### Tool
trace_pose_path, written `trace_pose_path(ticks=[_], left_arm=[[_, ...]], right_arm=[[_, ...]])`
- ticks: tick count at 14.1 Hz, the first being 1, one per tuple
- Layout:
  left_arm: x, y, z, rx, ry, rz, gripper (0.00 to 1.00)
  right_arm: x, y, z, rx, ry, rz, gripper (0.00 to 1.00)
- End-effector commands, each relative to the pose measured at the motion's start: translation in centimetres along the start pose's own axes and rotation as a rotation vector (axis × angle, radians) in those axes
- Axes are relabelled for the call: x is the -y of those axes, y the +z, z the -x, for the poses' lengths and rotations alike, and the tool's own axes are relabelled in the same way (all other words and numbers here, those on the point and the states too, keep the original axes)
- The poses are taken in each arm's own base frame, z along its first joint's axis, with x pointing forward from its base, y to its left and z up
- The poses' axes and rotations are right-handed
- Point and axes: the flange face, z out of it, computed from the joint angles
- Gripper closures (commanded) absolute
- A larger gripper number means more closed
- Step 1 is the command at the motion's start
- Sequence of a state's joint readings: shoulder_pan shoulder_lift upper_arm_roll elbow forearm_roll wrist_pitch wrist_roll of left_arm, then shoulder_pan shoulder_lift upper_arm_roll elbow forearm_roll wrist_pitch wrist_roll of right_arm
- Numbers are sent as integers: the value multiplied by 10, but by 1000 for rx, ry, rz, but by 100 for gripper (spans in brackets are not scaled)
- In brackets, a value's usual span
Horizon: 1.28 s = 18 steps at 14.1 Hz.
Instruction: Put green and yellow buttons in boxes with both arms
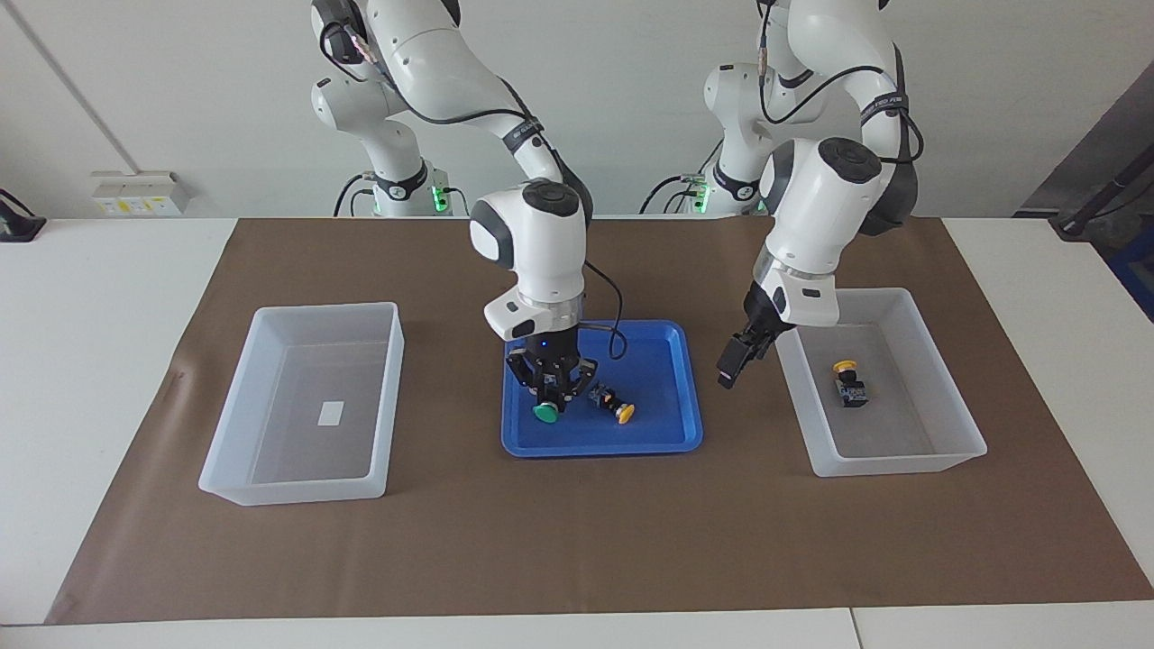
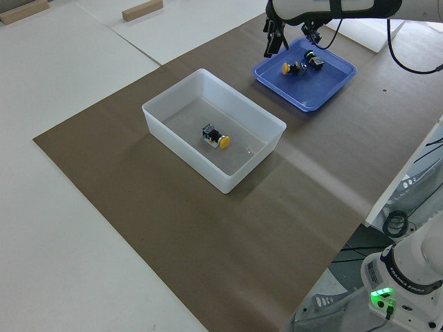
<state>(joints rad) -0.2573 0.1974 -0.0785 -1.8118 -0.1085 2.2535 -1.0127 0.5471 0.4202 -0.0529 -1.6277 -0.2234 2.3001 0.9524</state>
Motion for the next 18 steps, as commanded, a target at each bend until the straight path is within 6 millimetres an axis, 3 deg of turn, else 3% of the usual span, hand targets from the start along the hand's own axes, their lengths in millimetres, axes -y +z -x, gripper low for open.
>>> trace_pose_path(ticks=[1, 2, 4, 5, 7, 9, 14, 18], left_arm=[[-25, 35, 29, 35, -98, 27, 0], [-32, 47, 44, 34, -138, 30, 0], [-46, 93, 97, 61, -114, -28, 0], [-51, 110, 108, 46, -95, -47, 0], [-63, 116, 111, 9, -78, -54, 0], [-68, 141, 130, 16, -79, -77, 0], [-69, 143, 127, -12, -50, -89, 0], [-67, 145, 128, -31, -24, -92, 0]], right_arm=[[-30, -30, -8, 14, 0, 44, 100], [-38, -40, -7, 25, 2, 52, 100], [-65, -52, -13, 58, -36, 96, 100], [-78, -57, -18, 66, -38, 107, 100], [-100, -65, -27, 91, -63, 136, 100], [-128, -63, -41, 120, -110, 139, 100], [-232, -43, -82, 213, -262, 102, 100], [-292, -20, -98, 217, -360, 66, 100]])
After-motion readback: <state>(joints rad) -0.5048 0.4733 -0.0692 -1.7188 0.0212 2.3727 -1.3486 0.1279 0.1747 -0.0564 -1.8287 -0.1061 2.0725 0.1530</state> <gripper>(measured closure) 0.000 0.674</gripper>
